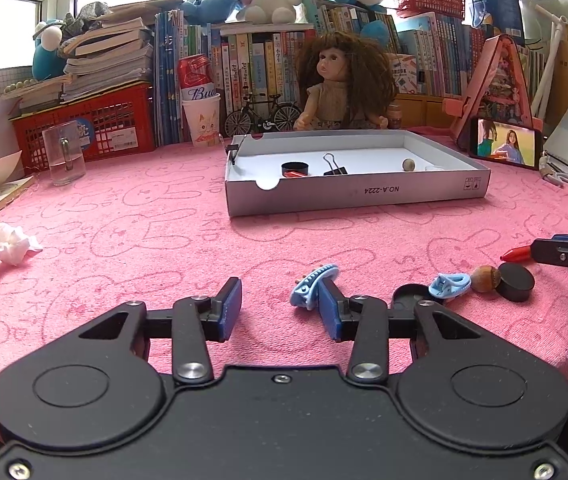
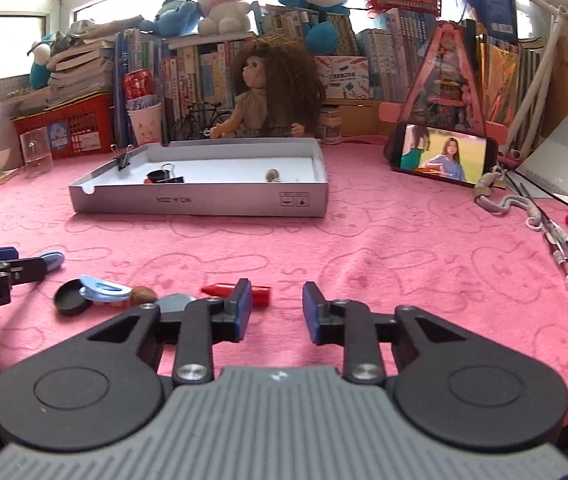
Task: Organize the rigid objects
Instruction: 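Grasp the blue hair clip with the left gripper while the right gripper grasps the red crayon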
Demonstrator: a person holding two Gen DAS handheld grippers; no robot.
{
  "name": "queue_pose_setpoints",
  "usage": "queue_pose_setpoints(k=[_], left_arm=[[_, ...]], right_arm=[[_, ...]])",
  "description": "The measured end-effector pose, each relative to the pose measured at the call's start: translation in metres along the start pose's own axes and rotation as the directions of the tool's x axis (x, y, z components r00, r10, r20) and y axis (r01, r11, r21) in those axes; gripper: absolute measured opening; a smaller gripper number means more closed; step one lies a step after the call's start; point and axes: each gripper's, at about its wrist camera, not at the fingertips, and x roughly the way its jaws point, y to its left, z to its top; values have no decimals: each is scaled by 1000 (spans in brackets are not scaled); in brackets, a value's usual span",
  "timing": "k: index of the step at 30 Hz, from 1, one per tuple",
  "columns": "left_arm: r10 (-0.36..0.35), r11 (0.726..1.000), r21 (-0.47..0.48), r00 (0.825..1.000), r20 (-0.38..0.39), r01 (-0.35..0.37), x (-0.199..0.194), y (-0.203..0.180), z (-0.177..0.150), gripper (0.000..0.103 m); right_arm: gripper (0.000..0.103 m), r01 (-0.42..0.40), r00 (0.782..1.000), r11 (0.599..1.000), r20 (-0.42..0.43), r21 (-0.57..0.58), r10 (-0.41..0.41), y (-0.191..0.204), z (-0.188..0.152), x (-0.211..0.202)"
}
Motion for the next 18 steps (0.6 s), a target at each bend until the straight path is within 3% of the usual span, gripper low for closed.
queue_pose_setpoints(k=[12,18], left_arm=[[51,999,-13,999,1,-51,-3,7,1,41],[0,1000,10,1000,31,0,-10,-4,2,47]], right_arm=[[67,-1,1000,1000,1,-7,1,21,-2,9],[72,17,1000,1000,7,10,-17,24,-1,12]])
